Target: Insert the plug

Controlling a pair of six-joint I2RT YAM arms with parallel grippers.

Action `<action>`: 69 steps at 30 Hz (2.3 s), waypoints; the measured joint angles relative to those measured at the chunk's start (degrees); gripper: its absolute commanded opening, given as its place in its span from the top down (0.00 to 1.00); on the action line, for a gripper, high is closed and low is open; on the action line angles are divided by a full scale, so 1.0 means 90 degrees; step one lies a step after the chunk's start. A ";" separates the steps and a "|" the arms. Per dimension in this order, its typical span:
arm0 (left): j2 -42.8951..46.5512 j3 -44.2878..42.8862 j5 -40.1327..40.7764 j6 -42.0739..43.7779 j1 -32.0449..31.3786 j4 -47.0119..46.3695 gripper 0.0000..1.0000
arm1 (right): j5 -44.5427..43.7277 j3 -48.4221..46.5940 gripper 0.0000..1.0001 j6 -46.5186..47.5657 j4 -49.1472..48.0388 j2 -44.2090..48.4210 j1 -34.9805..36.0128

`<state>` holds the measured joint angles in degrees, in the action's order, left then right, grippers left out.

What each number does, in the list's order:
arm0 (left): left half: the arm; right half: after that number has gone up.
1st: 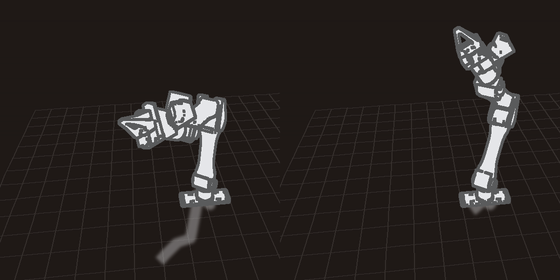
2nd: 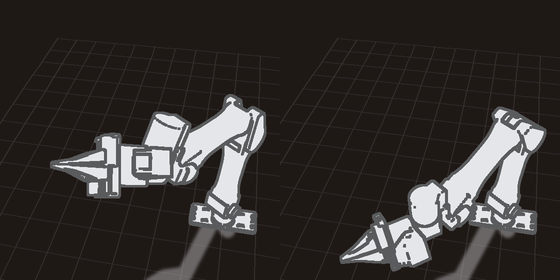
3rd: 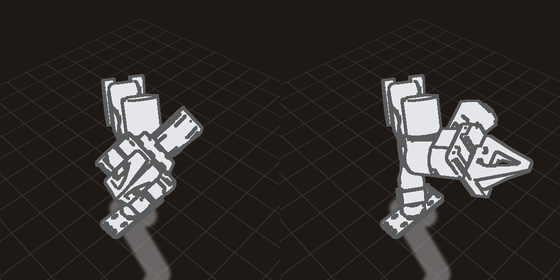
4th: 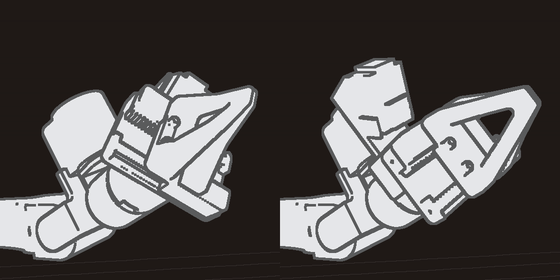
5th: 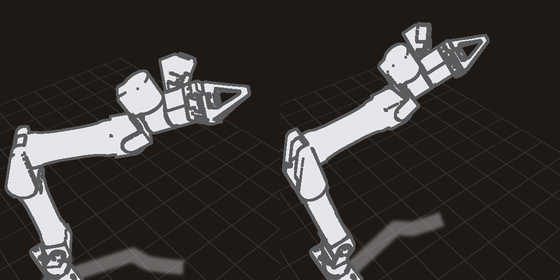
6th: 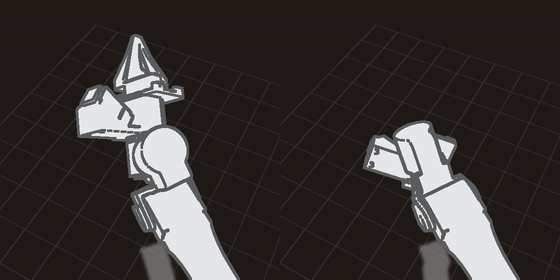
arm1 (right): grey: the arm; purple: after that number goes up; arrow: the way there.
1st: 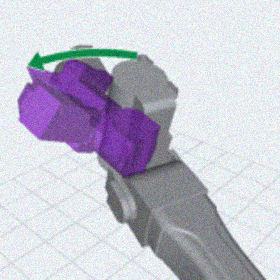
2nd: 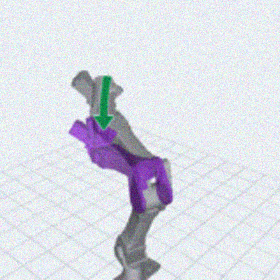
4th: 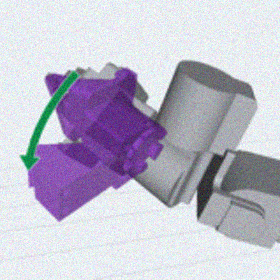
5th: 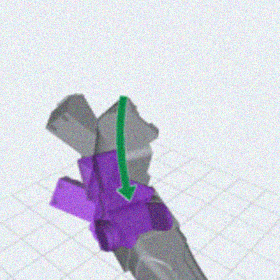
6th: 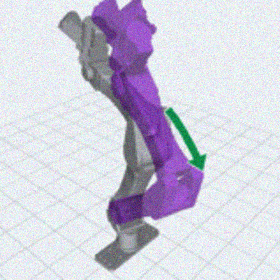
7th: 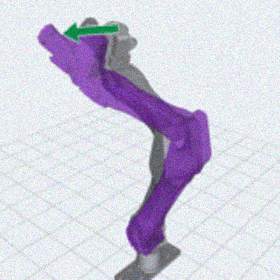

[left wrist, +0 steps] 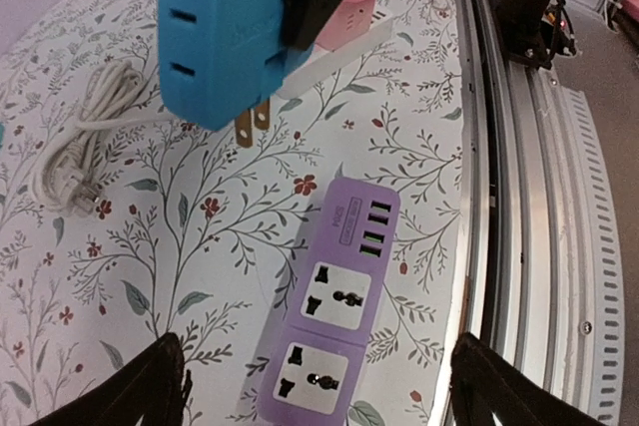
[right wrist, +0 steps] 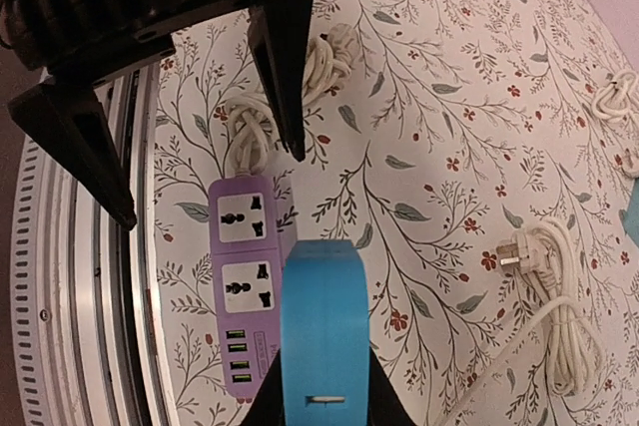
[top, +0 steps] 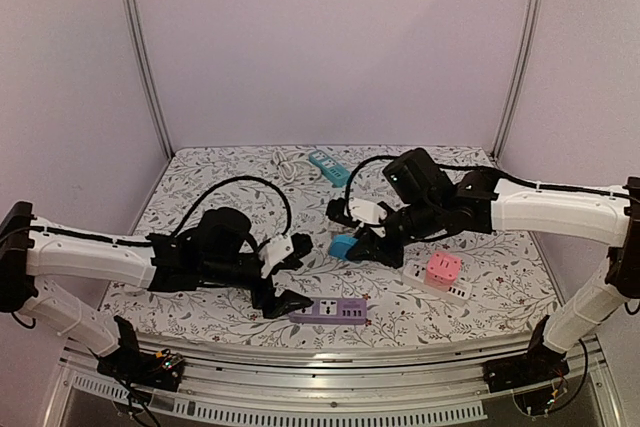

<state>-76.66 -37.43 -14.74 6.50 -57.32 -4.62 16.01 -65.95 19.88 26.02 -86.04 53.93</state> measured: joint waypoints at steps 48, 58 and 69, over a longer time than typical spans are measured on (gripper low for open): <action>-0.1841 0.1591 -0.1314 -0.0563 0.0573 -0.5253 0.51 | -0.0806 -0.0947 1.00 0.0532 0.0826 -0.1904 0.1049; -0.2363 0.1586 -0.1605 -0.0583 0.0551 -0.6139 0.67 | -0.0644 -0.0862 1.00 0.0733 0.0784 -0.1814 0.0981; -0.2523 0.1535 -0.1855 -0.0597 0.0551 -0.6373 0.67 | -0.0522 -0.0860 1.00 0.0838 0.0794 -0.1814 0.0923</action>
<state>-99.37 -23.62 -31.44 1.13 -52.36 -61.98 11.31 -73.69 27.42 33.17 -102.37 62.24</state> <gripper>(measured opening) 0.346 0.135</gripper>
